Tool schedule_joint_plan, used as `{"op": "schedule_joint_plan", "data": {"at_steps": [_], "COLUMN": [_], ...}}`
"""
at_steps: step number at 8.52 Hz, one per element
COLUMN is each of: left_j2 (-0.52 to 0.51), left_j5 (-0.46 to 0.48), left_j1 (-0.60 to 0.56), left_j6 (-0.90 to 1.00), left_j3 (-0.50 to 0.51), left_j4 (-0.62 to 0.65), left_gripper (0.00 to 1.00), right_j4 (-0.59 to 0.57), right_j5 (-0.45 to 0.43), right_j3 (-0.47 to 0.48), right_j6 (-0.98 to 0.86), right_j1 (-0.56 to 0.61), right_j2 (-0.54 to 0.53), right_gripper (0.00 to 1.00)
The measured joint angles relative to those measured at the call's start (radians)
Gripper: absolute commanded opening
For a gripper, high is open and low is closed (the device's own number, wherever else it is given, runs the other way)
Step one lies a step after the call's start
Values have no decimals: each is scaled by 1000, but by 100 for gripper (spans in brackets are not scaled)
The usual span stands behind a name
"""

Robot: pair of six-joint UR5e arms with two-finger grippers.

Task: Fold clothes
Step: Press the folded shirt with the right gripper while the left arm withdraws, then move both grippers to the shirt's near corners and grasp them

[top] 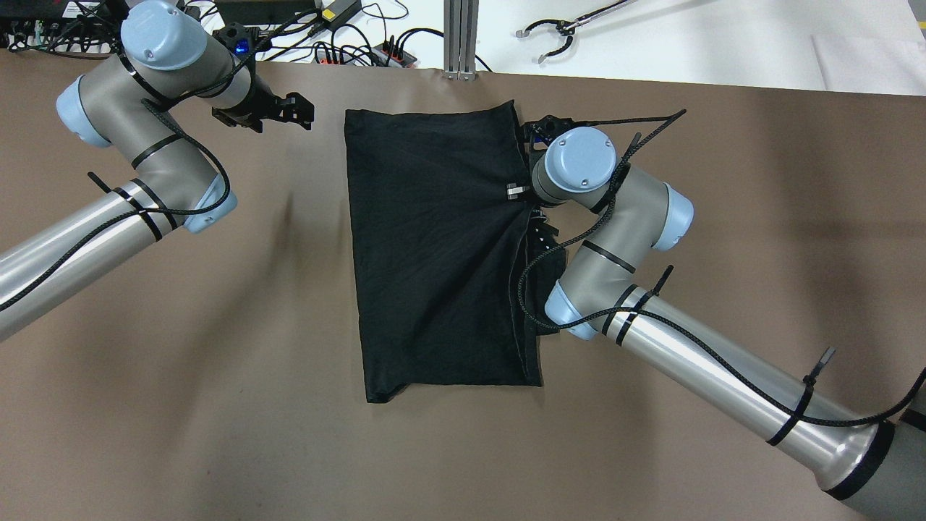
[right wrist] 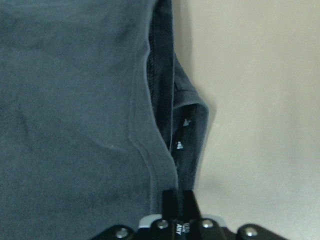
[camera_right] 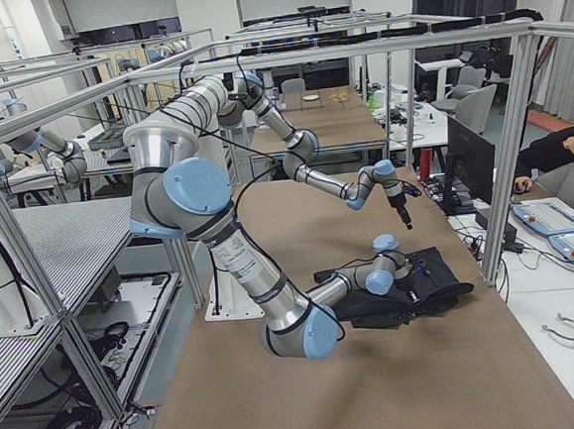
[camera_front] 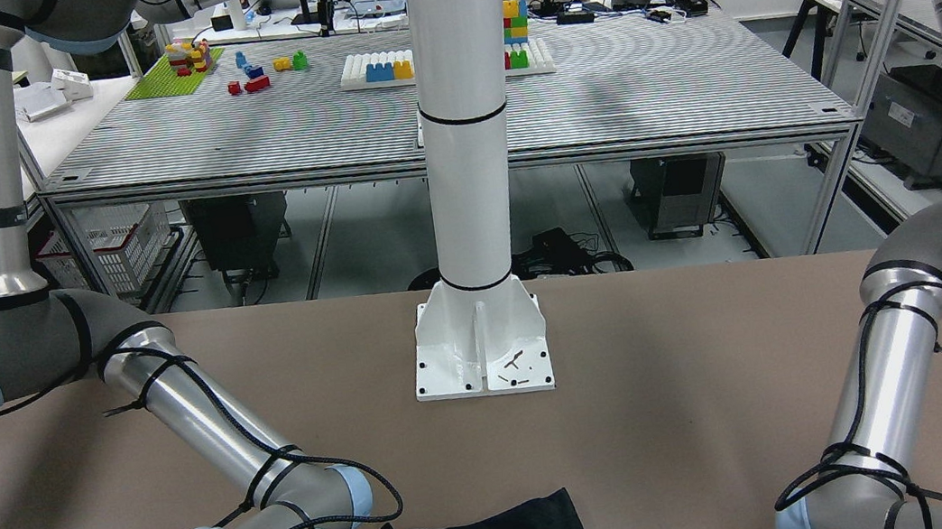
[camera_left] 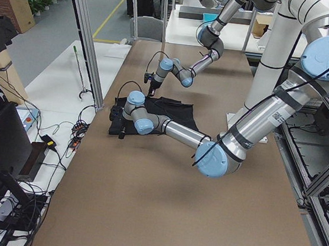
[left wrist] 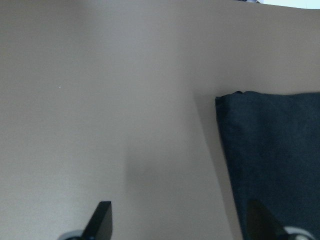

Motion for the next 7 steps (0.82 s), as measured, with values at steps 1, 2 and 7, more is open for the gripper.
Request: {"op": "schedule_joint_plan", "data": {"at_steps": [1, 2, 7], "left_j2": [0, 0, 70], "left_j5": [-2, -5, -9], "left_j1": [0, 0, 35], "left_j6": [2, 3, -82], "left_j3": [0, 0, -148], "left_j4": [0, 0, 7], "left_gripper": [94, 94, 94], "right_j4": [4, 5, -41], "right_j5": [3, 12, 110], "right_j3": [6, 12, 195], "right_j6": [-3, 2, 261], "right_j1": [6, 12, 28], "right_j2": [-9, -9, -57], "right_gripper": [93, 93, 93]}}
